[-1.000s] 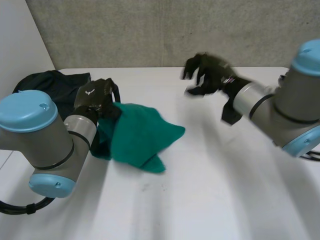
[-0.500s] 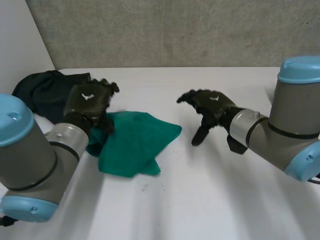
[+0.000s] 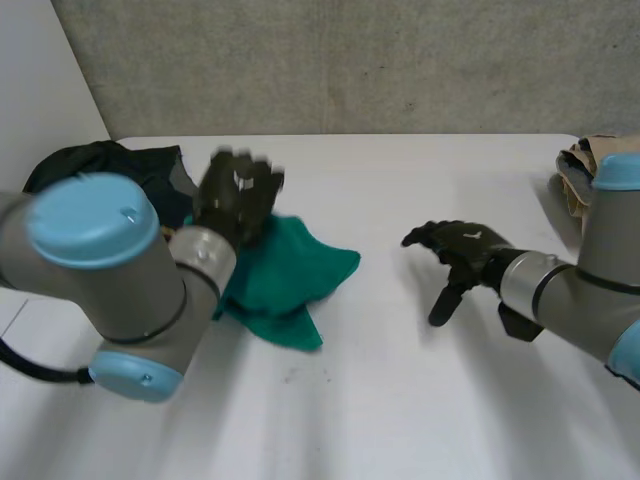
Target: Fold the laundry.
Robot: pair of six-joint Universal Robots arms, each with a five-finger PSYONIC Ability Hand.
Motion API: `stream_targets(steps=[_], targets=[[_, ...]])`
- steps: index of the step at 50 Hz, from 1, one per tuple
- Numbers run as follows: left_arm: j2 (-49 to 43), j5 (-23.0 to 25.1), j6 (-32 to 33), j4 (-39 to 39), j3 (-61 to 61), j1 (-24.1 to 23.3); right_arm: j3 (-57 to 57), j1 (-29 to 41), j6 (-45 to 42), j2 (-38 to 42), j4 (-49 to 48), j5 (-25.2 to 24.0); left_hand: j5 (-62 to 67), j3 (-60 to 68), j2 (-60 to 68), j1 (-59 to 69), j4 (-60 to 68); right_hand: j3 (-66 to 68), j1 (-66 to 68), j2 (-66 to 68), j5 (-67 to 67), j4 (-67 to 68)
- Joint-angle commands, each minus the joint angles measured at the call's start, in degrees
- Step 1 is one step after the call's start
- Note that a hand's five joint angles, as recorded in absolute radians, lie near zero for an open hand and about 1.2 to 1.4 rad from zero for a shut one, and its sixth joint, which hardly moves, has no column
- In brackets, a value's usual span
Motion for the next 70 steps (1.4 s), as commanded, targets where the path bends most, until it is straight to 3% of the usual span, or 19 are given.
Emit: stream_targets(steps=[1, 7, 16, 27, 37, 41, 43, 44, 46, 47, 53, 57, 62, 65, 70], targets=[[11.18, -0.48, -5.56, -0.43, 7.75, -2.66, -1.88, -3.99, 2.39, -0.60, -0.31, 1.72, 14.88, 12.35, 11.60, 15.87, 11.35, -2.33, -1.54, -2.71, -3.76, -3.54], [12.51, -0.66, -13.30, -2.27, 14.87, -2.31, -2.41, -4.26, 13.89, -0.42, 0.30, 1.90, 14.88, 12.35, 11.60, 15.87, 11.35, -2.33, -1.54, -2.71, -3.76, -3.54], [11.54, -0.83, -18.58, -5.27, 16.38, -3.01, -4.34, -3.20, 35.52, 0.54, -0.31, -2.05, 14.88, 12.35, 11.60, 15.87, 11.35, -2.33, -1.54, -2.71, -3.76, -3.54], [9.70, -0.92, -28.86, -5.36, 14.71, -3.18, -18.04, 12.87, 57.40, 12.66, -4.70, -3.63, 14.88, 12.35, 11.60, 15.87, 11.35, -2.33, -1.54, -2.71, -3.76, -3.54], [9.43, -1.01, -29.83, -5.36, 13.83, -5.56, -28.67, 21.58, 75.50, 23.38, -18.41, -2.49, 14.88, 12.35, 11.60, 15.87, 11.35, -2.30, -1.51, -2.68, -3.73, -3.51], [9.52, -1.01, -30.80, -5.44, 13.65, -5.56, -32.46, 24.13, 78.77, 26.47, -19.21, -1.62, 14.88, 12.35, 11.60, 15.87, 11.35, 9.16, 9.95, 8.78, 7.73, 7.95], [9.61, -1.27, -32.03, -5.62, 13.39, -5.65, -33.25, 24.92, 78.95, 27.17, -19.30, -1.18, 14.88, 12.35, 11.60, 15.87, 11.35, 13.88, 14.67, 13.50, 12.44, 12.67], [9.61, -1.53, -32.38, -5.62, 13.22, -5.65, -33.78, 25.45, 78.95, 28.13, -19.30, -1.00, 14.88, 12.35, 11.60, 15.87, 11.35, 23.06, 23.85, 22.68, 21.63, 21.85], [9.87, -1.80, -33.08, -5.53, 12.86, -5.56, -33.78, 25.71, 78.95, 28.67, -19.39, -0.82, 14.88, 12.35, 11.60, 15.87, 11.35, 46.40, 47.19, 46.02, 44.96, 45.19], [10.05, -2.06, -33.52, -5.53, 12.43, -5.56, -33.52, 25.80, 78.86, 28.93, -19.39, -0.56, 14.88, 12.35, 11.60, 15.87, 11.35, 67.46, 68.25, 67.08, 66.02, 66.25], [11.62, -2.24, -33.61, -5.00, 9.62, -5.30, -30.63, 24.05, 73.52, 27.36, -18.60, 2.69, 14.88, 12.35, 11.60, 15.87, 11.35, 67.67, 68.46, 67.29, 66.24, 66.46], [14.70, -2.59, -33.79, -4.22, 6.72, -3.63, -24.04, 18.96, 58.95, 20.25, -17.10, 4.19, 14.88, 12.35, 11.60, 15.87, 11.35, 67.67, 68.46, 67.29, 66.24, 66.46], [16.29, -3.29, -34.84, -0.62, 1.80, 1.81, -17.00, 7.88, 33.37, 8.56, -16.75, 7.00, 14.88, 12.35, 11.60, 15.87, 11.35, 67.67, 68.46, 67.29, 66.24, 66.46], [16.11, -3.21, -35.89, 0.44, -0.14, 2.96, -15.77, 6.21, 21.26, 4.52, -16.32, 7.44, 14.88, 12.35, 11.60, 15.87, 11.35, 67.67, 68.46, 67.29, 66.24, 66.46], [11.74, -2.85, -37.83, 1.23, -3.74, 3.67, -13.57, 5.94, 8.92, -1.29, -12.80, 6.30, 14.88, 12.35, 11.60, 15.87, 11.35, 67.67, 68.46, 67.29, 66.24, 66.46]])
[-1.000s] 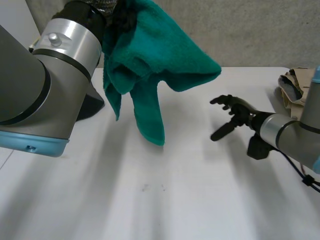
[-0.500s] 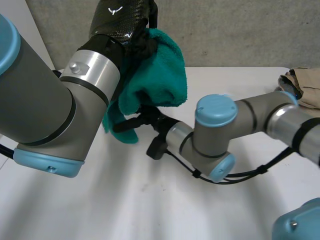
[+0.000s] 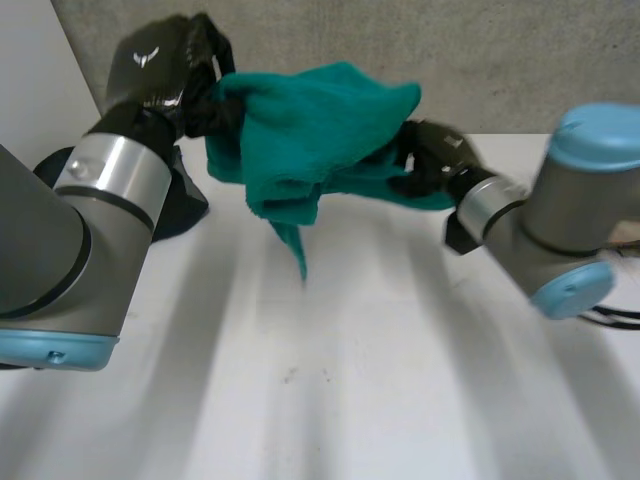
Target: Fold the laundry.
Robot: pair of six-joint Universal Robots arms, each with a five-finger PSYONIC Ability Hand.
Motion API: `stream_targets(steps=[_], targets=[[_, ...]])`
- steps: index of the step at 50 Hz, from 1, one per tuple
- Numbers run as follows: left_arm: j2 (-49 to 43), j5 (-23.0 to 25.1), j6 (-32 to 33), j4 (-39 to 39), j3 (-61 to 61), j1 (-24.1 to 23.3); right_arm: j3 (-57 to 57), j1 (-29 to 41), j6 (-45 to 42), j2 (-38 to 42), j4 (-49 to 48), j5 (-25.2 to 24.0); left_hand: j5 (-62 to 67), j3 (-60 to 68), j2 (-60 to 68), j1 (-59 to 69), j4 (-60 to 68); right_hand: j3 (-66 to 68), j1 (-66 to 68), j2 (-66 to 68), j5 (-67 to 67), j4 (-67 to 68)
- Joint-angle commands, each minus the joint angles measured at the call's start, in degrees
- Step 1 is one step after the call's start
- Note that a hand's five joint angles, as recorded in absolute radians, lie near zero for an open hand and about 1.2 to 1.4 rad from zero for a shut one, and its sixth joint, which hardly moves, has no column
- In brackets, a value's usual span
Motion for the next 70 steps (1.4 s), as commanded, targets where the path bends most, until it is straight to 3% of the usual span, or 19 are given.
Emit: stream_targets(steps=[1, 9, 14, 18, 24, 36, 40, 43, 53, 56, 58, 61, 62, 65, 66, 70], targets=[[-5.90, 0.37, -2.13, 1.50, -4.71, 1.65, 3.03, -1.66, -19.89, -9.02, 4.59, -0.96, 14.88, 11.52, 11.27, 15.87, 11.10, 12.08, 23.36, 12.51, 13.32, 11.98], [-15.50, 0.37, -1.43, 0.80, -4.98, 1.83, 7.77, -1.05, -34.22, -14.13, 12.77, -2.28, 14.88, 11.52, 11.27, 15.87, 11.10, 12.08, 23.36, 12.51, 13.32, 11.98], [-17.61, 0.29, -1.43, -0.34, -5.24, 3.67, 14.26, -1.05, -51.15, -14.31, 15.75, -0.97, 14.57, 11.21, 10.96, 15.55, 10.79, 12.08, 23.36, 12.51, 13.32, 11.98], [-18.93, 0.55, -1.43, -3.76, -6.11, 4.29, 17.70, -1.58, -59.78, -14.48, 18.30, 1.75, 9.87, 6.52, 6.27, 10.86, 6.09, 12.08, 23.36, 12.51, 13.32, 11.98], [-17.09, 0.55, -1.34, -6.40, -6.47, 3.94, 18.94, -1.58, -60.60, -14.48, 18.57, 3.08, -31.32, -34.67, -34.92, -30.33, -35.10, 12.08, 23.36, 12.51, 13.32, 11.98], [-4.69, 1.25, 0.24, -5.88, -5.68, 2.89, 20.78, -2.54, -59.29, -19.31, 17.26, 2.12, -36.40, -39.76, -40.01, -35.42, -40.18, 12.08, 23.36, 12.51, 13.32, 11.98], [-6.35, 8.00, 4.45, -5.09, -2.35, -0.01, 23.32, -2.37, -58.84, -23.17, 15.76, -0.51, -36.40, -39.76, -40.01, -35.42, -40.18, 12.08, 23.36, 12.51, 13.32, 11.98], [-14.50, 15.29, 9.28, -5.96, 3.09, -1.95, 25.17, -2.54, -58.84, -26.69, 14.88, -2.19, -36.74, -40.10, -40.34, -35.75, -40.52, 12.08, 23.36, 12.51, 13.32, 11.98], [-33.24, 20.67, 15.80, -15.71, 21.82, -3.44, 28.60, -2.90, -58.93, -30.48, 14.18, -4.65, -38.75, -42.11, -42.36, -37.76, -42.53, 12.08, 23.36, 12.51, 13.32, 11.98], [-37.29, 27.95, 15.63, -18.18, 25.52, -3.44, 28.78, -2.98, -58.93, -30.39, 14.18, -4.65, -41.11, -44.47, -44.72, -40.13, -44.89, 12.08, 23.36, 12.51, 13.32, 11.98], [-39.65, 33.82, 15.45, -19.84, 27.27, -3.18, 28.78, -3.25, -59.02, -30.31, 14.18, -4.57, -40.28, -43.64, -43.88, -39.29, -44.06, 12.08, 23.36, 12.51, 13.32, 11.98], [-41.34, 37.28, 15.36, -21.08, 28.33, -3.01, 28.69, -4.30, -59.11, -30.39, 14.09, -4.57, -35.92, -39.28, -39.53, -34.94, -39.70, 12.08, 23.36, 12.51, 13.32, 11.98], [-41.95, 37.90, 15.27, -21.87, 28.68, -3.09, 28.52, -4.65, -59.19, -30.31, 14.09, -4.57, -27.91, -31.26, -31.51, -26.92, -31.68, 12.08, 23.36, 12.51, 13.32, 11.98], [-42.13, 38.25, 15.10, -22.49, 28.86, -3.01, 27.55, -5.71, -59.37, -29.34, 13.91, -4.57, -6.22, -9.58, -9.82, -5.23, -10.00, 12.08, 23.36, 12.51, 13.32, 11.98], [-41.87, 38.25, 14.84, -22.40, 28.95, -3.00, 27.29, -5.97, -59.46, -28.82, 13.83, -4.57, 12.86, 9.50, 9.25, 13.84, 9.08, 12.08, 23.36, 12.51, 13.32, 11.98], [-41.34, 33.52, 13.96, -20.65, 31.40, -2.22, 23.60, -6.32, -59.64, -23.55, 11.11, -3.78, 14.88, 11.52, 11.27, 15.87, 11.10, 12.08, 23.36, 12.51, 13.32, 11.98]])
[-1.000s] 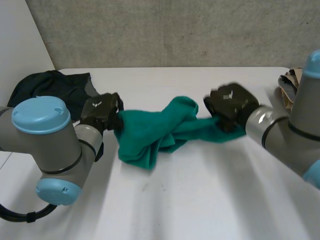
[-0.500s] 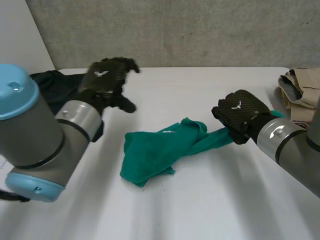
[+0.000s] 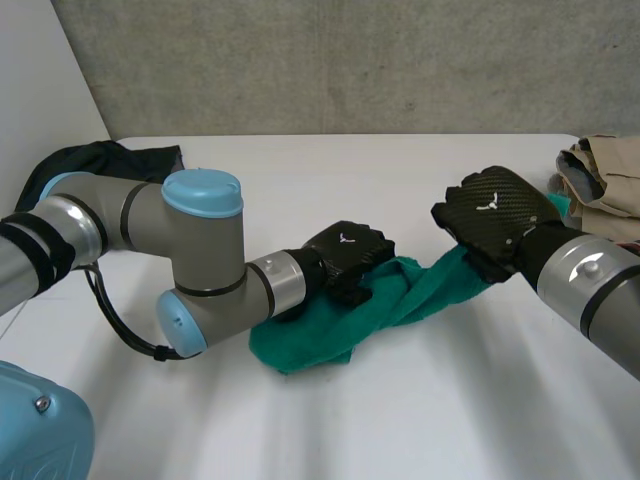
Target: Fold the laundry.
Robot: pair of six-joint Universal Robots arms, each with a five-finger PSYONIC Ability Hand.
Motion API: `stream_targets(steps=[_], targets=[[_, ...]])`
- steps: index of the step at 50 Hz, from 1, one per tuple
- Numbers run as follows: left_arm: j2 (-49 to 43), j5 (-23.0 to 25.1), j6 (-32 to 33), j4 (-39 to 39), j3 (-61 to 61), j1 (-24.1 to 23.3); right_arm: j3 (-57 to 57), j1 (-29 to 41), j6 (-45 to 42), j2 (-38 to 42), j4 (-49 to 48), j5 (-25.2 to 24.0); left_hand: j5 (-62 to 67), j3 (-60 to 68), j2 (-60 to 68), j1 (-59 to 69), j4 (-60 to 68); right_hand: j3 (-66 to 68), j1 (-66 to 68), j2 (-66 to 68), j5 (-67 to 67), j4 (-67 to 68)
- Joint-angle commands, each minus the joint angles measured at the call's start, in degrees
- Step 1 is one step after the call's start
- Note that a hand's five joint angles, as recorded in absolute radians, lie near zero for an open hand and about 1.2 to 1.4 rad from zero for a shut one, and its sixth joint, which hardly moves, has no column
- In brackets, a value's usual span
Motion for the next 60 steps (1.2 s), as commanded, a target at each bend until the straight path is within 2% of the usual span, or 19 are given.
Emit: stream_targets(steps=[1, 2, 3, 7, 12, 14, 17, 21, 26, 31, 42, 48, 49, 54, 56, 60], targets=[[0.72, -5.86, -1.34, 2.04, 3.24, 1.22, -5.21, -1.03, -0.30, 6.80, -3.42, 0.98, 21.85, 21.53, 21.27, 17.62, 21.28, 12.08, 23.36, 12.51, 13.26, 11.93], [0.90, -8.32, -1.26, 2.65, 3.94, 1.31, -7.31, -0.94, -0.21, 8.55, -4.64, 1.50, 21.85, 21.53, 21.27, 17.62, 21.28, 12.08, 23.36, 12.51, 13.26, 11.93], [1.25, -13.56, -1.08, 4.40, 5.69, 1.66, -8.64, -0.94, -0.21, 9.35, -5.35, 1.94, 21.85, 21.53, 21.27, 17.62, 21.28, 12.08, 23.36, 12.51, 13.26, 11.93], [3.70, -24.31, -0.64, 12.03, 9.39, 2.89, -16.11, -0.68, 0.41, 13.22, -9.65, 6.24, 21.85, 21.53, 21.27, 17.62, 21.28, 12.08, 23.36, 12.51, 13.26, 11.93], [9.68, -27.24, -0.82, 23.38, 10.63, 4.56, -23.59, -0.41, 0.67, 15.60, -22.38, 10.91, 21.85, 21.53, 21.27, 17.62, 21.28, 12.08, 23.36, 12.51, 13.26, 11.93], [12.74, -28.99, -0.47, 29.08, 10.02, 5.35, -24.91, 0.64, 0.76, 15.60, -31.43, 11.79, 21.85, 21.53, 21.27, 17.62, 21.28, 12.08, 23.36, 12.51, 13.26, 11.93], [15.66, -31.01, 0.06, 33.58, 8.35, 5.71, -25.18, 1.78, 1.46, 15.51, -42.75, 12.84, 21.85, 21.53, 21.27, 17.62, 21.28, 12.08, 23.36, 12.51, 13.26, 11.93], [19.88, -31.46, 2.43, 37.19, 2.47, 5.71, -23.86, 2.31, 2.08, 15.33, -48.33, 12.93, 21.85, 21.53, 21.27, 17.62, 21.28, 12.08, 23.36, 12.51, 13.26, 11.93], [24.10, -31.55, 10.14, 37.81, -9.99, 5.45, -20.61, 2.23, 2.69, 15.25, -47.46, 12.41, 21.85, 21.53, 21.27, 17.62, 21.28, 12.08, 23.36, 12.51, 13.26, 11.93], [24.54, -31.72, 15.70, 37.55, -21.08, 4.74, -14.55, 1.87, 2.61, 15.25, -44.13, 11.35, 21.85, 21.53, 21.27, 17.62, 21.28, 12.08, 23.36, 12.51, 13.26, 11.93], [22.18, -32.16, 16.15, 33.96, -38.40, -0.79, 5.49, 1.70, 1.73, 15.69, -32.79, 2.65, 21.85, 21.53, 21.27, 17.62, 21.28, 12.08, 23.36, 12.51, 13.26, 11.93], [20.41, -32.16, 16.23, 31.31, -40.79, -3.52, 11.55, 1.52, 0.41, 15.60, -30.15, 0.10, 20.54, 20.22, 19.96, 16.31, 19.97, 12.08, 23.36, 12.51, 13.26, 11.93], [20.50, -32.16, 16.23, 31.05, -40.96, -3.78, 11.91, 1.35, 0.41, 15.51, -29.97, 0.10, 16.69, 16.38, 16.12, 12.47, 16.13, 12.08, 23.36, 12.51, 13.26, 11.93], [22.68, -32.34, 16.06, 29.38, -41.75, -3.00, 12.79, -0.32, 0.32, 15.16, -29.71, 0.19, -24.14, -24.45, -24.71, -28.36, -24.70, 12.08, 23.36, 12.51, 13.26, 11.93], [24.36, -32.60, 15.80, 29.20, -41.84, -2.03, 12.79, -1.02, 0.76, 14.90, -29.62, 0.28, -25.56, -25.87, -26.13, -29.78, -26.13, 12.08, 23.36, 12.51, 13.26, 11.93], [28.40, -33.04, 14.48, 29.03, -43.07, 2.36, 12.71, -3.04, 1.11, 14.72, -29.62, 0.36, -36.98, -37.29, -37.55, -41.20, -37.55, 12.08, 23.36, 12.51, 13.26, 11.93]])
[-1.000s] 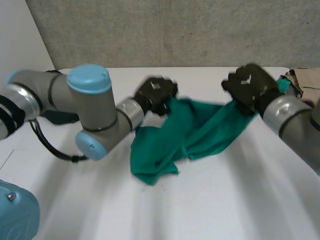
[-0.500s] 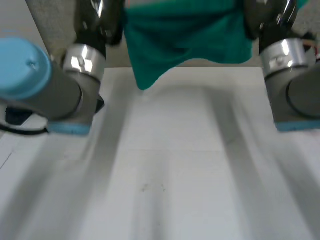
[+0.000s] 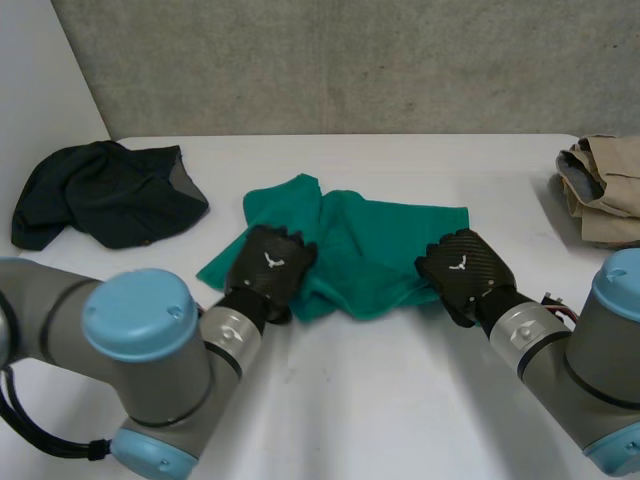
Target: Fold the laundry.
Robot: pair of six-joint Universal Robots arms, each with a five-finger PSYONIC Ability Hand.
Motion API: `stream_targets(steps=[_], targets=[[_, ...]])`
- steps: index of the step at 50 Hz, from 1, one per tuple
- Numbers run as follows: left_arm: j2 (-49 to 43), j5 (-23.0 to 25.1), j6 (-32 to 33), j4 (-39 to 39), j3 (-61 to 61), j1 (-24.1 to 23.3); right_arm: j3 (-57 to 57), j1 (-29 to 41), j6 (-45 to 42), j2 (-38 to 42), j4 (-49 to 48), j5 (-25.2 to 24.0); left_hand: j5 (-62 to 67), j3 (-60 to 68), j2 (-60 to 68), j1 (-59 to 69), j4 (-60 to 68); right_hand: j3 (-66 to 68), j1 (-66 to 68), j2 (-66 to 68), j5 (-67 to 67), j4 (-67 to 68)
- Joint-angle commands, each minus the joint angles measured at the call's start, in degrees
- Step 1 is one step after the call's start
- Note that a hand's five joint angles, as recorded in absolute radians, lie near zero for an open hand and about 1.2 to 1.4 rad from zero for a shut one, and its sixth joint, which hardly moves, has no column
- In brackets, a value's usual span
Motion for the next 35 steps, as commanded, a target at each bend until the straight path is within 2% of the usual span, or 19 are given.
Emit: stream_targets(steps=[1, 4, 8, 9, 12, 13, 17, 20, 29, 35], targets=[[7.29, -0.38, -2.52, -1.00, -1.87, 6.99, -0.21, -3.55, 0.78, -0.52, -0.02, 0.31, -20.25, -19.75, -19.51, -17.48, -20.14, 11.96, 23.36, 12.51, 13.08, 11.61], [8.71, -0.12, -5.07, -1.44, -2.67, 9.37, -0.47, -4.34, 0.78, -0.52, -0.02, 0.57, -20.60, -20.10, -19.86, -17.83, -20.49, 11.96, 23.36, 12.51, 13.08, 11.61], [9.24, 4.35, -10.43, -3.11, -3.64, 13.86, -0.74, -5.40, 0.87, -0.43, -0.11, 0.49, -20.26, -19.77, -19.53, -17.50, -20.16, 11.96, 23.36, 12.51, 13.08, 11.61], [8.98, 7.85, -11.83, -3.98, -3.81, 15.95, -0.83, -5.57, 0.87, -0.43, -0.11, 0.57, -19.26, -18.77, -18.53, -16.49, -19.15, 11.96, 23.36, 12.51, 13.08, 11.61], [8.54, 13.66, -12.37, -5.31, -3.81, 19.65, -1.18, -6.36, 0.95, -0.25, -0.20, 0.49, -18.41, -17.91, -17.68, -15.64, -18.30, 11.96, 23.36, 12.51, 13.08, 11.61], [7.93, 17.51, -12.37, -5.83, -3.73, 22.10, -1.27, -6.54, 0.95, -0.17, -0.20, 0.49, -18.24, -17.75, -17.51, -15.48, -18.14, 11.96, 23.36, 12.51, 13.08, 11.61], [3.28, 24.82, -12.20, -6.45, -2.68, 26.16, -1.70, -6.80, 1.13, 0.27, -0.20, 0.49, -16.40, -15.90, -15.67, -13.63, -16.29, 11.96, 23.36, 12.51, 13.08, 11.61], [0.72, 27.91, -12.20, -6.80, -1.36, 27.31, -1.71, -6.89, 1.57, 0.36, -0.20, 0.49, -13.39, -12.89, -12.65, -10.62, -13.28, 11.96, 23.36, 12.51, 13.08, 11.61], [-3.77, 28.89, -12.46, -7.33, 1.98, 26.17, -1.62, -6.72, 2.18, 0.54, -0.20, 0.57, -8.82, -8.33, -8.09, -6.06, -8.71, 11.96, 23.36, 12.51, 13.08, 11.61], [-5.70, 28.45, -12.29, -6.89, 4.00, 22.48, -1.62, -6.63, 2.10, 1.07, -0.20, 0.84, -8.66, -8.16, -7.92, -5.89, -8.55, 11.96, 23.36, 12.51, 13.08, 11.61]])
